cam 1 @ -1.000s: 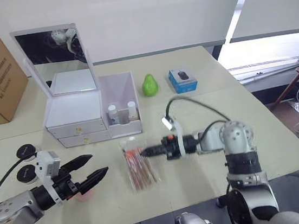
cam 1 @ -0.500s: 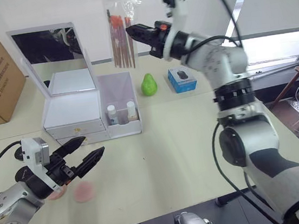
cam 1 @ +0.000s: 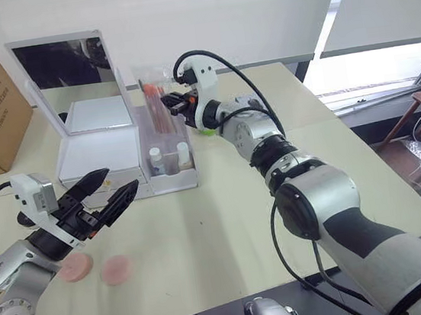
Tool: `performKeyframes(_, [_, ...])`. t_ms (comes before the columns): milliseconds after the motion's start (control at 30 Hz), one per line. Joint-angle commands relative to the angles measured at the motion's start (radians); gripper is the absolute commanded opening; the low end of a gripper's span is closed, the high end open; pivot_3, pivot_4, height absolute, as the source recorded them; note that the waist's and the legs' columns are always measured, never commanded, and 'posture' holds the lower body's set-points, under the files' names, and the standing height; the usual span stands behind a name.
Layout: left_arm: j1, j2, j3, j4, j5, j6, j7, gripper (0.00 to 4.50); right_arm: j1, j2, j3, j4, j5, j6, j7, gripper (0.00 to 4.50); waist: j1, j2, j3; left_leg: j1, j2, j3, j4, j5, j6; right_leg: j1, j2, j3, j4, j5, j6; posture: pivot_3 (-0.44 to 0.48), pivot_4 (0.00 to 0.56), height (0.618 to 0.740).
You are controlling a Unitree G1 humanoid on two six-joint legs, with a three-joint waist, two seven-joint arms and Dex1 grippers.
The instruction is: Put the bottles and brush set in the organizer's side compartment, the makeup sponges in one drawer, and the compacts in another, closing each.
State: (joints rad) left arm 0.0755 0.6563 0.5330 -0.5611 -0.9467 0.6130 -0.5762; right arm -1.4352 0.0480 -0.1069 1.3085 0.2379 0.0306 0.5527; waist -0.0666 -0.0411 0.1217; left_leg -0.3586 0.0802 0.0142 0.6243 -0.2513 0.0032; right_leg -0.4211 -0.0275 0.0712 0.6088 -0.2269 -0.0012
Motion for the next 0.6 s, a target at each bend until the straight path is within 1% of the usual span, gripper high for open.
performKeyframes(33, [-0.016,0.012,0.020,-0.031,-0.019,-0.014,0.013,4.47,-0.035,0.015,-0.027,-0.003,-0.019,-0.024,-0.021,0.00,-0.001,0.000,0.000,0.000,0.000,0.000,0.000,0.000,0.000,0.000,0.000,0.000,0.000,0.000,0.000,0.000,0.150,0.730])
performKeyframes(200, [-0.017,0.013,0.016,-0.034,-0.022,-0.012,0.020,4.47,-0.041,0.025,-0.049,0.010,-0.042,-0.013,-0.065,0.00,0.001,0.000,0.000,0.000,0.000,-0.001,0.000,0.000,0.000,0.000,0.000,0.000,0.000,0.000,0.000,0.000,0.150,0.730])
performKeyframes(300, [-0.021,0.017,0.014,-0.036,-0.026,-0.008,0.025,4.50,-0.046,0.021,-0.062,0.013,-0.048,-0.003,-0.091,0.85,0.000,0.000,0.000,0.000,-0.001,-0.001,0.000,0.000,0.000,0.000,0.000,0.000,0.000,0.000,0.000,0.000,0.150,0.730])
performKeyframes(567, [-0.030,0.026,0.008,-0.033,-0.043,0.003,0.032,4.50,-0.047,0.009,-0.073,0.010,-0.076,0.001,-0.090,3.61,-0.001,0.000,0.000,0.000,-0.001,-0.001,0.000,0.000,0.000,0.000,0.000,0.000,0.000,0.000,0.000,0.000,0.150,0.730])
performKeyframes(600, [-0.031,0.028,0.006,-0.031,-0.042,0.003,0.033,4.50,-0.046,0.006,-0.075,0.010,-0.078,0.001,-0.090,3.87,-0.001,0.000,0.000,0.000,-0.001,-0.001,0.000,0.000,0.000,0.000,0.000,0.000,0.000,0.000,0.000,0.000,0.150,0.730])
